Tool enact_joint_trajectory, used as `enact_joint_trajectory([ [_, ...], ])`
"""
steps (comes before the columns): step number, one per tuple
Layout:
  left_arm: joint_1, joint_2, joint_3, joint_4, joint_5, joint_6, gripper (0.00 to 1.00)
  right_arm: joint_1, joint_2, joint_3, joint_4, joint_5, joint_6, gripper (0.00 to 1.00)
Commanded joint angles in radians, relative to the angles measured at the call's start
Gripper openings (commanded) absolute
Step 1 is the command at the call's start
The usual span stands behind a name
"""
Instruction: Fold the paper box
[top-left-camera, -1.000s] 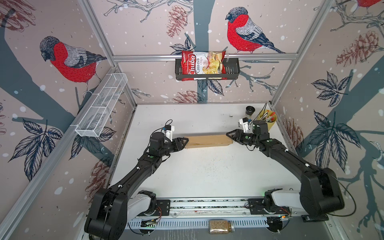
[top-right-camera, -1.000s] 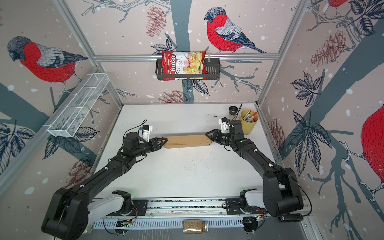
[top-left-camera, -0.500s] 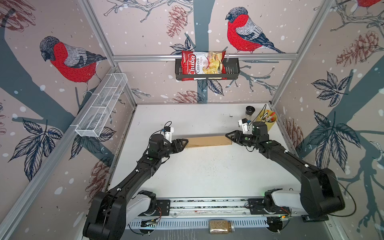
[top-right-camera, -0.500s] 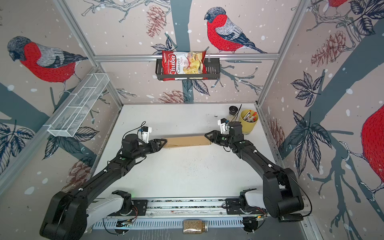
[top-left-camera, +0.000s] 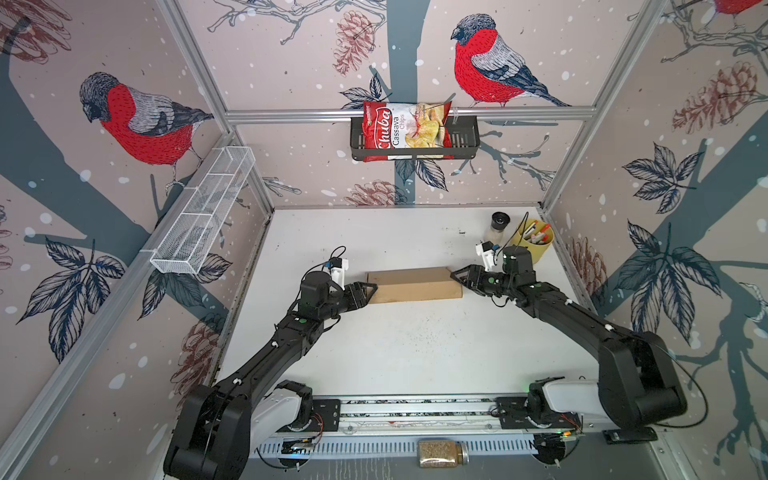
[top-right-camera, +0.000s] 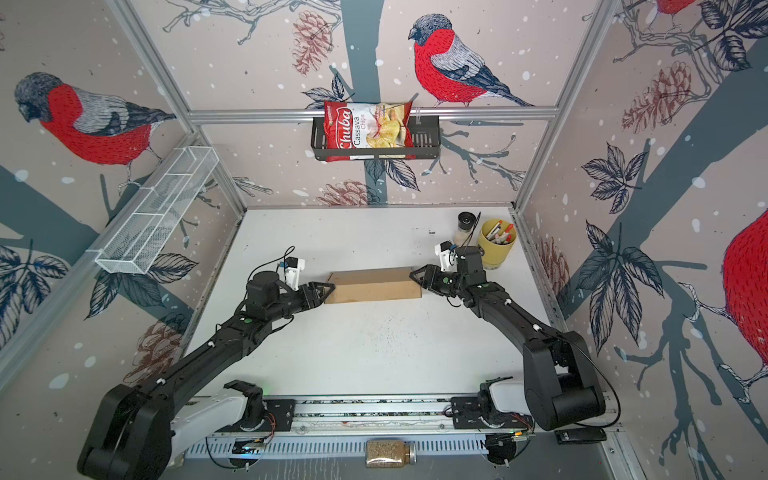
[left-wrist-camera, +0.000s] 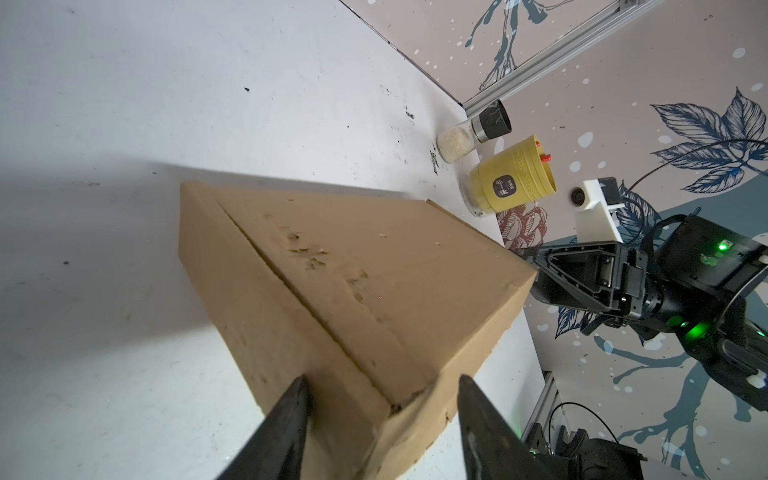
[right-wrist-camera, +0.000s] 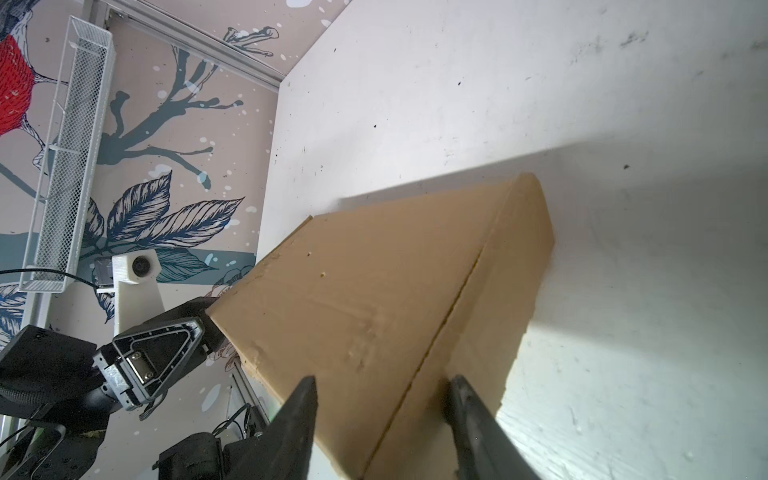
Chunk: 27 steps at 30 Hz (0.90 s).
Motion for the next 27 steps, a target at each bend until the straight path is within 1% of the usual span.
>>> enact_joint_trajectory([
  [1, -0.003, -0.005, -0.005, 0.003, -0.001, 0.013, 0.59, 0.002, 0.007, 0.006, 0.006, -0.033, -0.014, 0.52],
  [4, -0.003, -0.008, -0.004, -0.009, -0.01, 0.025, 0.62, 0.002, 0.013, -0.001, 0.026, -0.024, -0.015, 0.53],
  [6, -0.003, -0.008, -0.007, -0.011, -0.019, 0.035, 0.65, -0.002, 0.021, -0.006, 0.044, -0.007, -0.016, 0.54],
  [10, -0.003, -0.012, -0.005, -0.027, -0.035, 0.057, 0.7, -0.005, 0.047, -0.015, 0.075, -0.008, -0.004, 0.56],
  [15, -0.003, -0.027, -0.007, -0.05, -0.055, 0.074, 0.7, -0.017, 0.058, -0.028, 0.092, 0.008, -0.011, 0.6],
  [20, -0.003, -0.044, -0.005, -0.07, -0.085, 0.086, 0.72, -0.045, 0.054, -0.036, 0.082, 0.019, -0.019, 0.62],
  [24, -0.001, -0.04, 0.004, -0.09, -0.124, 0.11, 0.73, -0.058, 0.045, -0.038, 0.023, 0.071, -0.034, 0.63],
  [27, -0.002, -0.027, -0.012, -0.059, -0.151, 0.103, 0.77, -0.06, 0.012, -0.057, -0.023, 0.14, -0.043, 0.63],
])
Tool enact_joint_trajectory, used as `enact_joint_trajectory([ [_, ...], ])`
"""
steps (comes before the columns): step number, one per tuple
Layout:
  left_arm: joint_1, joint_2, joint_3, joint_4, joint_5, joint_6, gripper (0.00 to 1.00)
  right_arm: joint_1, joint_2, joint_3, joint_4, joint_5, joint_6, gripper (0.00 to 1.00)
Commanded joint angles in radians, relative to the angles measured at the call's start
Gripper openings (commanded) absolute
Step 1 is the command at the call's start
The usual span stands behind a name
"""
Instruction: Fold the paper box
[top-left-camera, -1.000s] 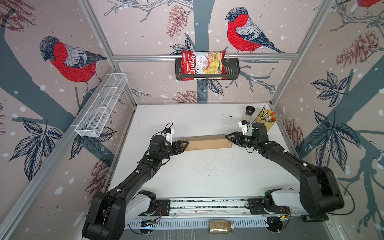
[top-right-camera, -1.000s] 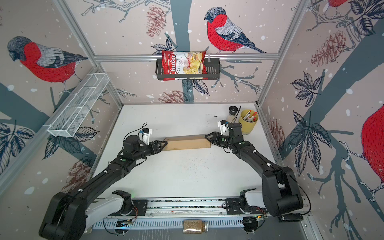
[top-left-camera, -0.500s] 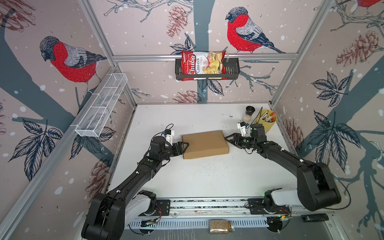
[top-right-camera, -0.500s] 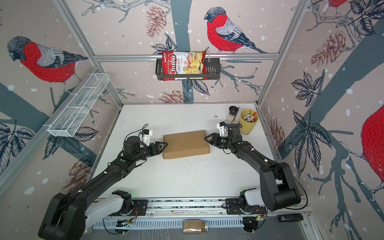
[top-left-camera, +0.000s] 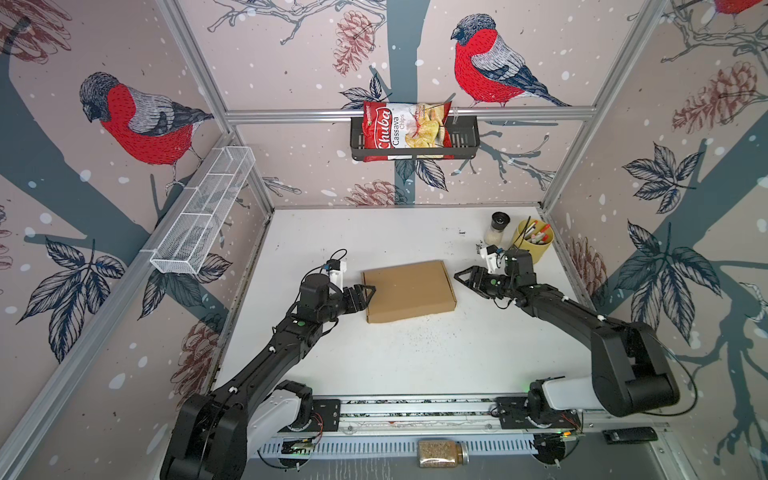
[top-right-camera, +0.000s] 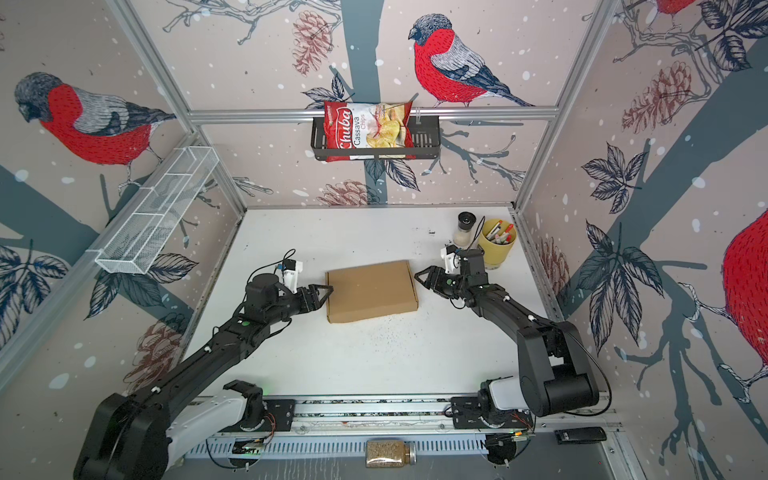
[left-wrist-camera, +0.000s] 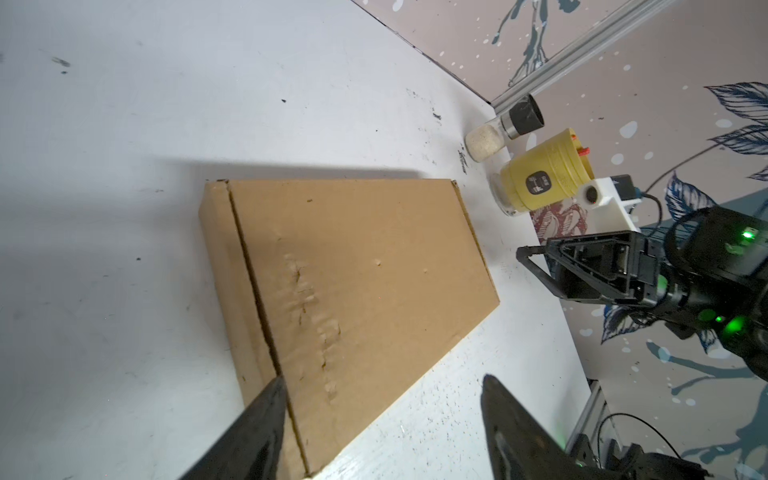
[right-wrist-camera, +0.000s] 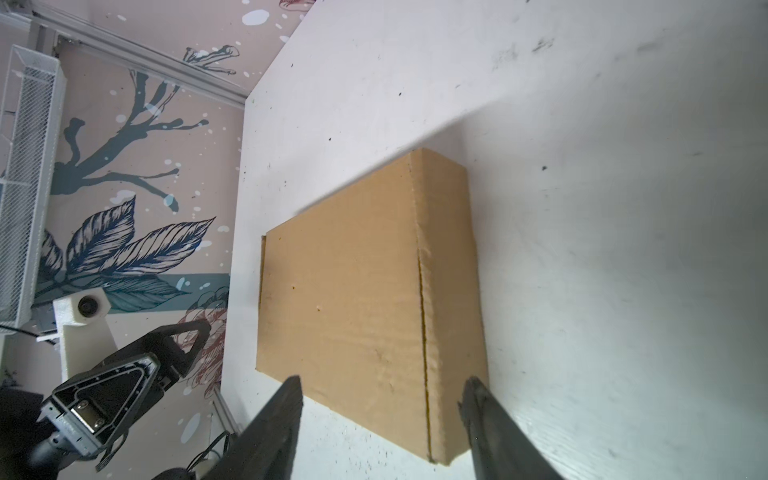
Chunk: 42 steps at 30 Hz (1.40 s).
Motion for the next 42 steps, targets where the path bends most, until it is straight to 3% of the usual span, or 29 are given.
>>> enact_joint_trajectory([
  [1, -0.001, 0.014, -0.015, 0.031, -0.052, 0.014, 0.79, 0.0, -0.037, -0.022, -0.056, 0.088, -0.022, 0.64],
  [7, -0.005, 0.09, -0.086, 0.154, -0.053, -0.024, 0.8, 0.015, -0.055, -0.084, -0.046, 0.12, -0.001, 0.64],
  [16, -0.019, 0.177, -0.126, 0.321, -0.051, -0.088, 0.78, 0.088, 0.08, -0.032, 0.121, 0.087, 0.045, 0.64],
  [23, -0.032, 0.39, -0.016, 0.435, -0.013, -0.103, 0.74, 0.138, 0.209, 0.075, 0.183, 0.057, 0.088, 0.62],
  [32, -0.026, 0.58, 0.139, 0.445, 0.008, -0.057, 0.74, 0.122, 0.331, 0.184, 0.228, 0.013, 0.107, 0.61],
  [36, -0.008, 0.58, 0.154, 0.424, 0.002, -0.051, 0.74, 0.099, 0.338, 0.185, 0.221, 0.005, 0.093, 0.61],
  [42, 0.042, 0.468, 0.159, 0.316, -0.044, -0.015, 0.76, 0.042, 0.259, 0.178, 0.158, 0.043, 0.008, 0.63],
])
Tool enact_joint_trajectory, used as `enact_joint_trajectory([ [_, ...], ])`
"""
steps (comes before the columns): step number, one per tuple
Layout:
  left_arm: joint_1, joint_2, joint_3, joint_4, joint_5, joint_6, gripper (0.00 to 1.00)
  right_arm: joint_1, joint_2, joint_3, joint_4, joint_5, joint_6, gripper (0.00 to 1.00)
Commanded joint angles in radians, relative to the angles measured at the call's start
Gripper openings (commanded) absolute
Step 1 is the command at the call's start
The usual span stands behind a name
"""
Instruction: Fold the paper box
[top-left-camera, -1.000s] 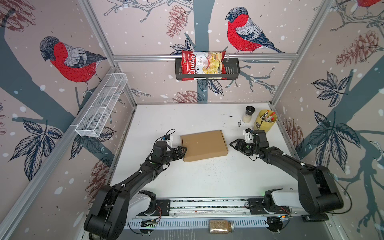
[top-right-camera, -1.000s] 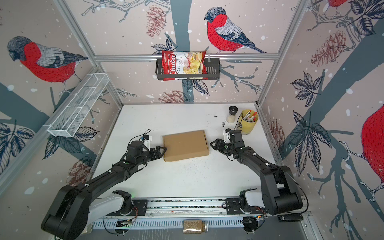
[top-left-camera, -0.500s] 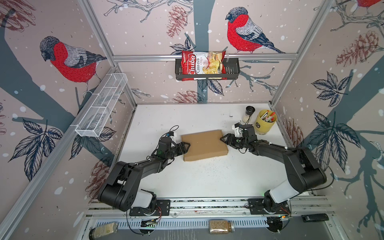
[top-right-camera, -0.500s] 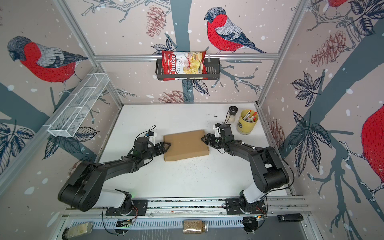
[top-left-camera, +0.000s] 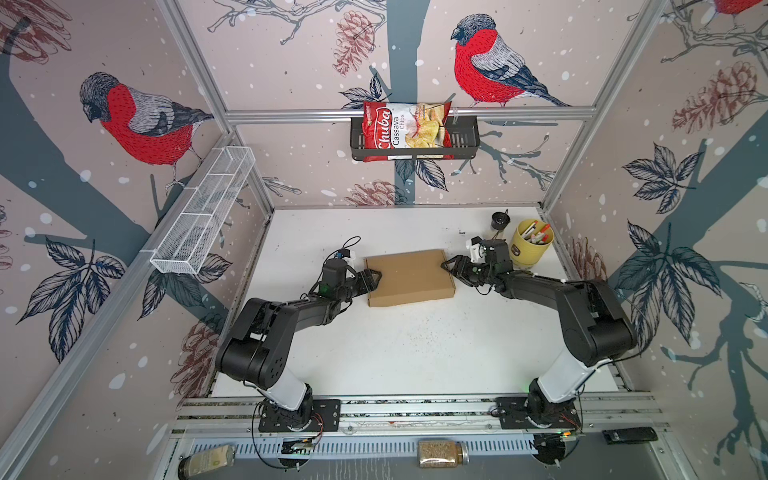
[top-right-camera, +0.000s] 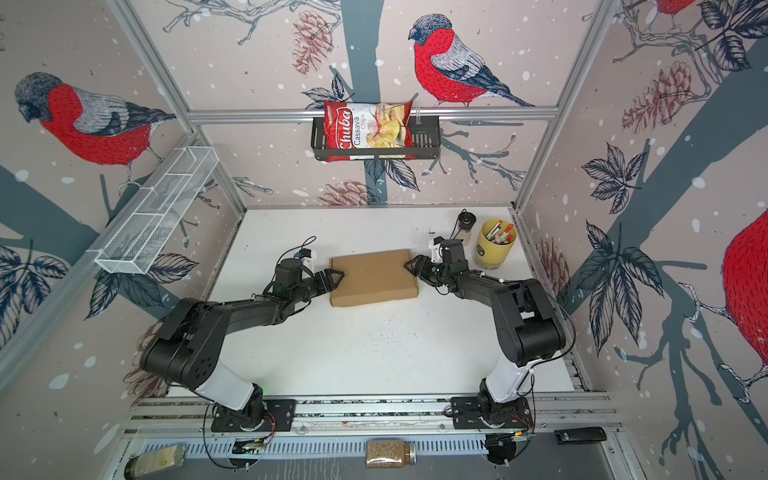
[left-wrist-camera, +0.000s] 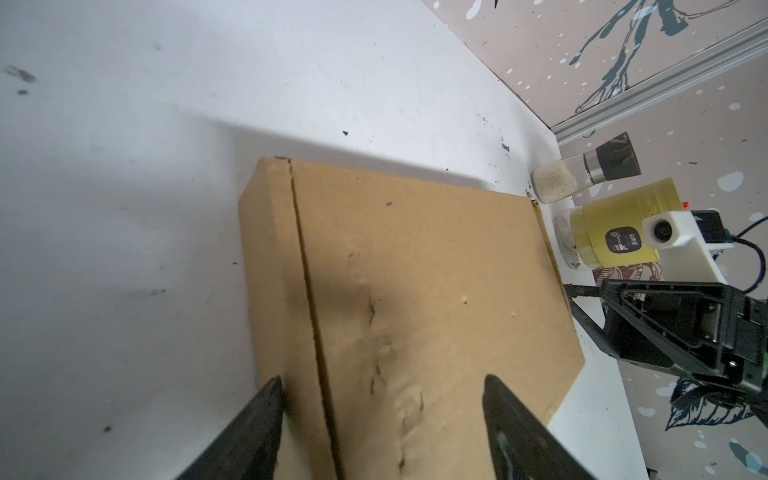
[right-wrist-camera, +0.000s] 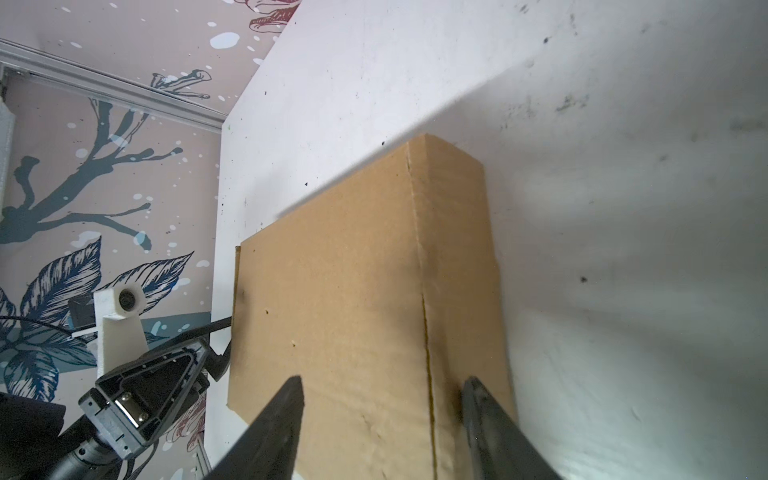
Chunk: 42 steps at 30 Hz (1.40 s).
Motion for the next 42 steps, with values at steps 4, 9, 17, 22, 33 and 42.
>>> enact_joint_trajectory([
  [4, 0.046, -0.165, -0.007, -0.107, -0.083, 0.051, 0.76, -0.042, -0.143, -0.01, -0.068, 0.078, -0.132, 0.63],
  [9, 0.039, -0.384, -0.021, -0.237, -0.306, 0.173, 0.76, -0.043, -0.39, -0.123, 0.011, 0.367, -0.241, 0.66],
  [17, -0.026, -0.615, -0.277, 0.172, -0.879, 0.541, 0.79, -0.078, -0.635, -0.363, 0.298, 0.941, -0.43, 0.82],
  [22, 0.044, -0.544, -0.379, 0.421, -0.996, 0.59, 0.8, -0.22, -0.655, -0.477, 0.369, 1.005, -0.397, 0.82],
  [33, 0.117, -0.268, -0.499, 0.843, -0.855, 0.666, 0.85, -0.247, -0.395, -0.575, 0.685, 0.957, -0.454, 0.83],
  [42, 0.138, -0.02, -0.503, 1.045, -0.763, 0.68, 0.86, -0.235, -0.247, -0.639, 0.954, 0.873, -0.547, 0.85],
])
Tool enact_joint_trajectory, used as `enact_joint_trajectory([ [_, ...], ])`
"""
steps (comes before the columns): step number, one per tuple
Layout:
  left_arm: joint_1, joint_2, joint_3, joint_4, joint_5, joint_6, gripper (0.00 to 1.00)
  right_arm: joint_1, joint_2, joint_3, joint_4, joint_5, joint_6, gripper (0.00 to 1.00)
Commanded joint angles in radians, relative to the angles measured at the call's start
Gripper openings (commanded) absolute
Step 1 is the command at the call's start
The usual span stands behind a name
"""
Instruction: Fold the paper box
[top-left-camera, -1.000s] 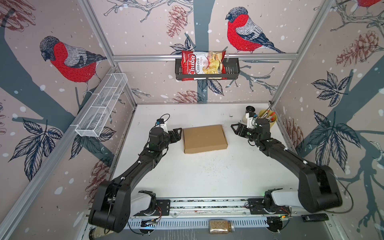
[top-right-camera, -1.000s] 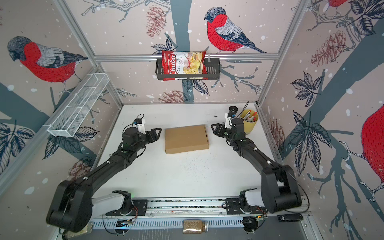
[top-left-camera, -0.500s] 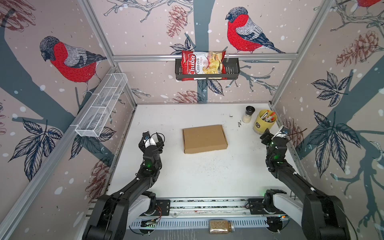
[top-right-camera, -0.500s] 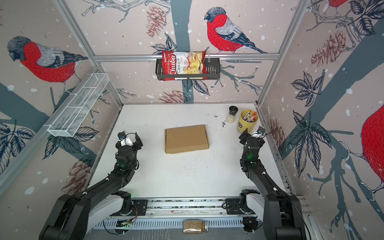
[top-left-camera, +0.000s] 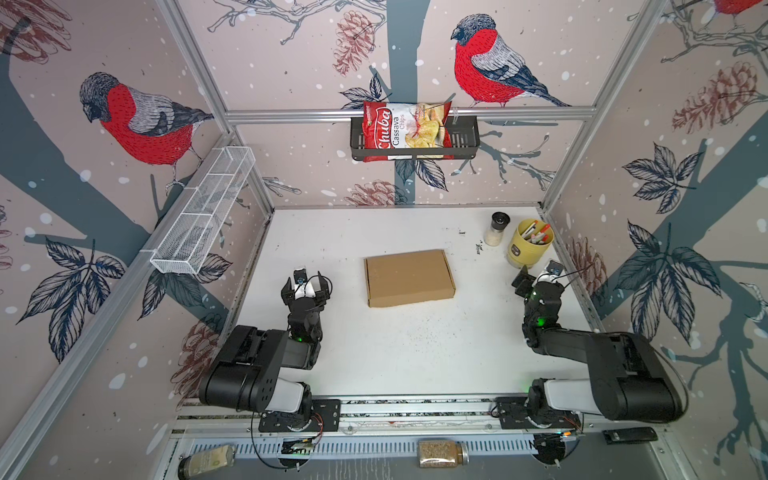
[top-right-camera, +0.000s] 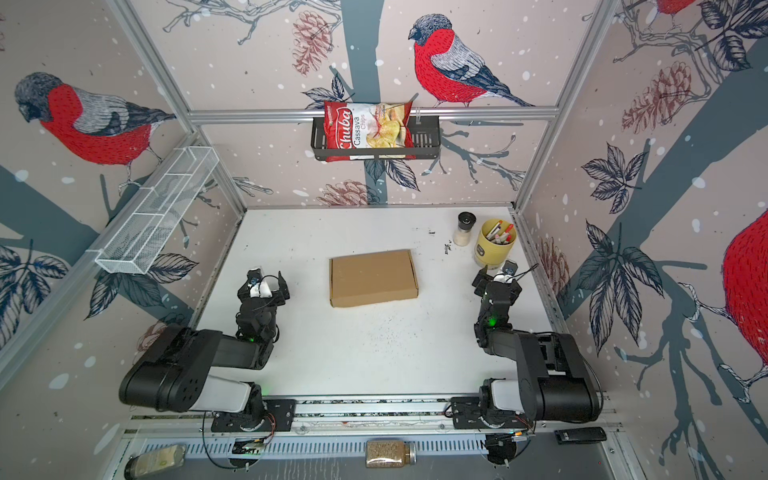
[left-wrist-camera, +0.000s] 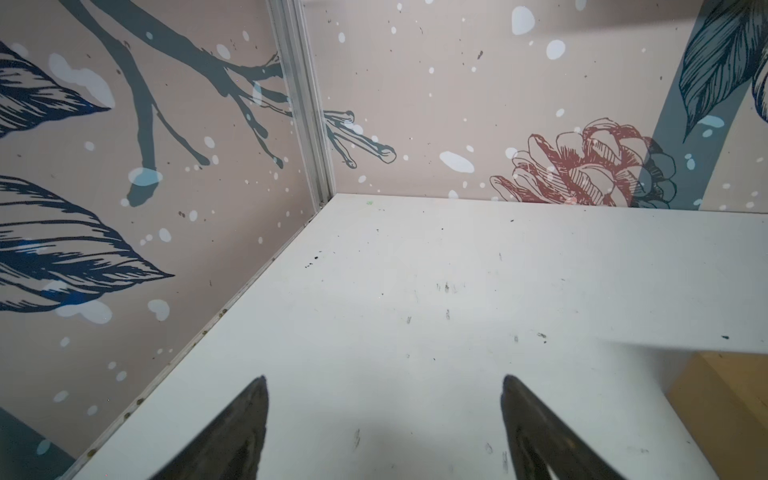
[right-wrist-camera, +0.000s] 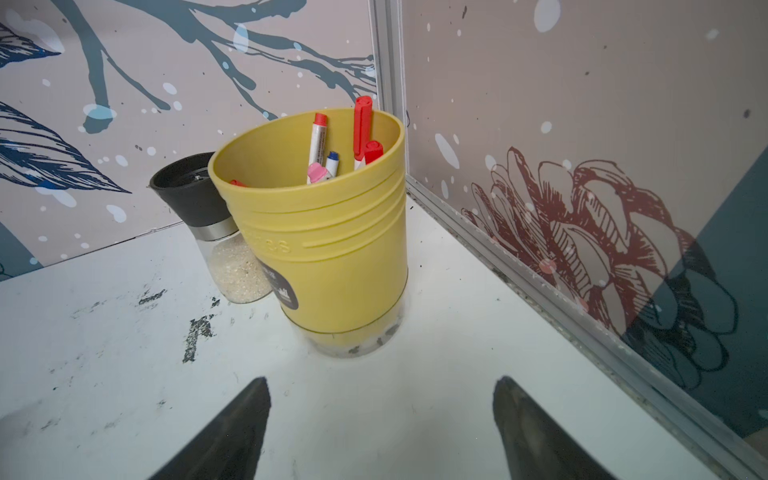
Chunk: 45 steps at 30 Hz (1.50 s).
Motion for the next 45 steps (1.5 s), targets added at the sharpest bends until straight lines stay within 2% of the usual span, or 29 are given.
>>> enact_joint_trajectory([
  [1, 0.003, 0.062, -0.016, 0.206, 0.024, 0.01, 0.86, 0.006, 0.061, -0.03, 0.205, -0.085, -0.062, 0.85],
  [3, 0.002, 0.124, -0.02, 0.291, 0.008, 0.022, 0.86, 0.022, 0.127, -0.051, 0.32, -0.104, -0.1, 0.89],
  [4, 0.001, 0.119, -0.021, 0.279, -0.001, 0.017, 0.86, 0.032, 0.142, -0.057, 0.358, -0.107, -0.121, 0.9],
  [5, 0.004, 0.101, -0.015, 0.237, -0.008, -0.001, 0.86, 0.035, 0.139, -0.055, 0.35, -0.103, -0.12, 0.91],
  [7, 0.006, 0.109, 0.013, 0.209, -0.051, -0.011, 0.87, 0.03, 0.104, -0.015, 0.212, -0.099, -0.098, 0.94],
  [8, 0.006, 0.107, 0.027, 0.176, -0.063, -0.017, 0.87, 0.02, 0.111, -0.009, 0.211, -0.121, -0.094, 0.99],
  [13, 0.01, 0.093, 0.093, 0.027, -0.07, -0.032, 0.93, 0.012, 0.115, 0.003, 0.194, -0.134, -0.091, 0.99],
  [15, 0.018, 0.098, 0.096, 0.031, -0.063, -0.034, 0.97, 0.007, 0.115, 0.007, 0.183, -0.142, -0.088, 0.99],
  [45, 0.02, 0.094, 0.096, 0.029, -0.06, -0.036, 0.98, -0.013, 0.112, 0.017, 0.163, -0.181, -0.077, 0.99],
])
